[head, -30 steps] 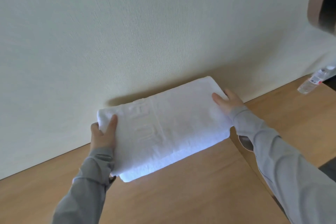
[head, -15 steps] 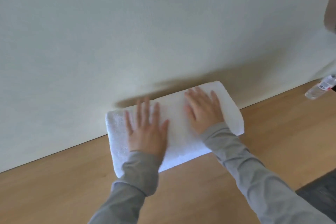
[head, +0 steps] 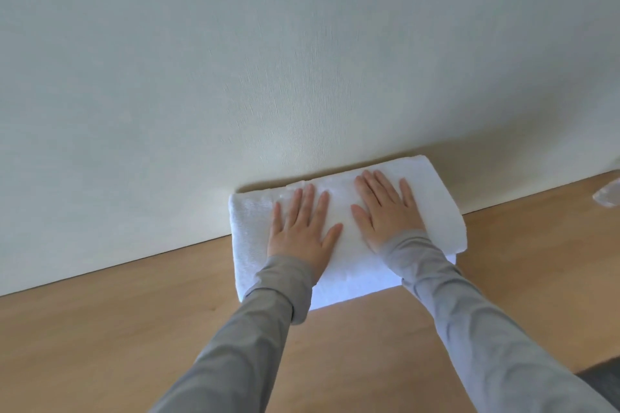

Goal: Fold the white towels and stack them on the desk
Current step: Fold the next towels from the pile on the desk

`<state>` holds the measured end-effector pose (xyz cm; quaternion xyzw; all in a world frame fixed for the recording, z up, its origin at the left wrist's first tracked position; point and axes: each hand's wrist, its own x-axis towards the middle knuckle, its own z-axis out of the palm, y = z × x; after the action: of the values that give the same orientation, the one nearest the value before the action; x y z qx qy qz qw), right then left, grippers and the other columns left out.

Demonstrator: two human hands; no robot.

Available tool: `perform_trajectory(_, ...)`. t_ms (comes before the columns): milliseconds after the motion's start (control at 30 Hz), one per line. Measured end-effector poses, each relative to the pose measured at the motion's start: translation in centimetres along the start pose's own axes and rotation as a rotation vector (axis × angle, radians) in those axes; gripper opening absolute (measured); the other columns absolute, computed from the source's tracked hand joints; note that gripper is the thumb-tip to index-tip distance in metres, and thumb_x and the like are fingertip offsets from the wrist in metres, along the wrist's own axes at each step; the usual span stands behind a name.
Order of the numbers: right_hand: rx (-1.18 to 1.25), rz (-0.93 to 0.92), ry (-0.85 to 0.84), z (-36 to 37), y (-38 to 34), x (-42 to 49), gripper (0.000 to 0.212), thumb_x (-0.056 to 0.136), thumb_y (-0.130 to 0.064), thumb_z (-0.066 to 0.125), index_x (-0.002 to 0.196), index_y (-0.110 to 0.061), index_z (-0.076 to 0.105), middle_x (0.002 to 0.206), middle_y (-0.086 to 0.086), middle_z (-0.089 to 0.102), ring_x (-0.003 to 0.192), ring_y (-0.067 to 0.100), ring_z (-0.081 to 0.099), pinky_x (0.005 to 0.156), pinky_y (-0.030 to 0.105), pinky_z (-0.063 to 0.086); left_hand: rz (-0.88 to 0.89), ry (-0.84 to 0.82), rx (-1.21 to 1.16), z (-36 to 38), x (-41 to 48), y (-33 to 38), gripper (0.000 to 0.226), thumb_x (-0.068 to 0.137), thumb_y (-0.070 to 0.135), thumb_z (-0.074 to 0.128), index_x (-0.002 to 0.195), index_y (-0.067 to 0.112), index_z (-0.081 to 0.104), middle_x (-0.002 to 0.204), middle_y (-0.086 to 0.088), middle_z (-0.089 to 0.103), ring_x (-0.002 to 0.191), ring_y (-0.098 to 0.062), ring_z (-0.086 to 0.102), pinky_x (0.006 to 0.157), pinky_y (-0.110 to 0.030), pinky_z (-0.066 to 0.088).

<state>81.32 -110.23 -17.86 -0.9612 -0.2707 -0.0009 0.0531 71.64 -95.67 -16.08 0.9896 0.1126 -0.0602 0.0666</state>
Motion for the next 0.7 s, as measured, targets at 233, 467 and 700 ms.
perform_trajectory(233, 0.038, 0.017, -0.110, -3.1, -0.8, -0.7, 0.055, 0.099, -0.040, 0.021, 0.149, -0.021, 0.009, 0.159, -0.004, 0.005, 0.146, 0.013, 0.001, 0.118, 0.040, -0.001, 0.081, -0.024, 0.143, -3.7, -2.8, -4.4, 0.058, 0.100, 0.049, 0.020, 0.151, 0.029, 0.002, 0.160, 0.007, -0.009, 0.147, -0.013, -0.007, 0.119, -0.037, -0.001)
perform_trajectory(467, 0.184, -0.101, 0.014, -11.3, -8.1, -1.1, 0.051, 0.100, -0.032, 0.027, 0.147, -0.012, 0.020, 0.154, 0.006, 0.023, 0.144, 0.020, 0.014, 0.117, 0.034, 0.006, -0.131, 0.049, 0.151, -10.4, -7.4, -10.1, 0.054, 0.100, 0.047, 0.019, 0.151, 0.026, 0.014, 0.160, 0.007, 0.003, 0.147, -0.011, 0.003, 0.119, -0.035, 0.006)
perform_trajectory(700, 0.114, -0.323, 0.179, -20.0, -22.4, -1.6, 0.048, 0.100, -0.029, 0.031, 0.143, -0.010, 0.027, 0.147, 0.006, 0.035, 0.140, 0.020, 0.021, 0.114, 0.034, 0.009, -0.325, 0.235, 0.153, -18.9, -17.6, -19.6, 0.058, 0.100, 0.048, 0.020, 0.151, 0.024, 0.009, 0.159, 0.007, 0.011, 0.145, -0.011, 0.014, 0.118, -0.034, 0.013)
